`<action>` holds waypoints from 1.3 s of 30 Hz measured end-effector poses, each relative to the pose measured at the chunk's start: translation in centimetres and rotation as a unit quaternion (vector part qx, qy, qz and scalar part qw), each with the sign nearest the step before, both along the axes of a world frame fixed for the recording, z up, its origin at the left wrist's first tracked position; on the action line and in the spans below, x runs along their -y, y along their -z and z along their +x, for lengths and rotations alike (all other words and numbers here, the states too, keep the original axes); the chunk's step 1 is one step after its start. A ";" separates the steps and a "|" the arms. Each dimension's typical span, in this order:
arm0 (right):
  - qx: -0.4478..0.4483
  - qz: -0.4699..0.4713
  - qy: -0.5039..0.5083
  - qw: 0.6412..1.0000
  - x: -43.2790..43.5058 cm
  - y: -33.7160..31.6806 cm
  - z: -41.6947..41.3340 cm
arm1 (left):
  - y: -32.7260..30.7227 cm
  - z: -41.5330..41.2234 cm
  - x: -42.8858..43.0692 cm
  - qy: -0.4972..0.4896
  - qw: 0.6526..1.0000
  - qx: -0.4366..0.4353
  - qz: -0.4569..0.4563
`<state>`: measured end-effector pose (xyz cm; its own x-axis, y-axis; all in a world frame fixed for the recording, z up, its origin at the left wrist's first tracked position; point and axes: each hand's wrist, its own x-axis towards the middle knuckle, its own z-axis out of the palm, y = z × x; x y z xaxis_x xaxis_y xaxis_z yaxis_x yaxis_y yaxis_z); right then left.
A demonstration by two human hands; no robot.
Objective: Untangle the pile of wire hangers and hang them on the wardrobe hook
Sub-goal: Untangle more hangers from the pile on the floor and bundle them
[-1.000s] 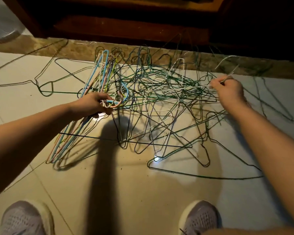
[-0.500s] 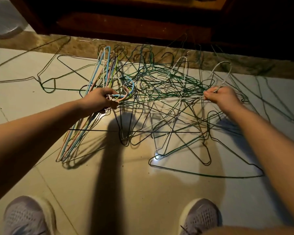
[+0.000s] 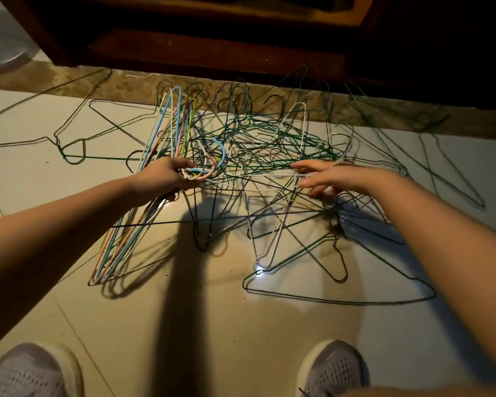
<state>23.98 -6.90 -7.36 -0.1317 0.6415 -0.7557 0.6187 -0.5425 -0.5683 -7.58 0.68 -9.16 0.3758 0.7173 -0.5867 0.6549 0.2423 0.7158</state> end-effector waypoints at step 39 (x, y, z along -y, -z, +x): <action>0.334 0.290 0.119 0.889 -2.4 5.8 2.2 | 3.0 -2.9 -3.4 0.088 0.996 -0.031 0.014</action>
<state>26.23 -4.55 -13.13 0.4141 0.8983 -0.1468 0.8298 -0.4388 -0.3448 -10.47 4.13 -12.20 0.4611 0.6599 -0.5933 0.7286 0.1001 0.6776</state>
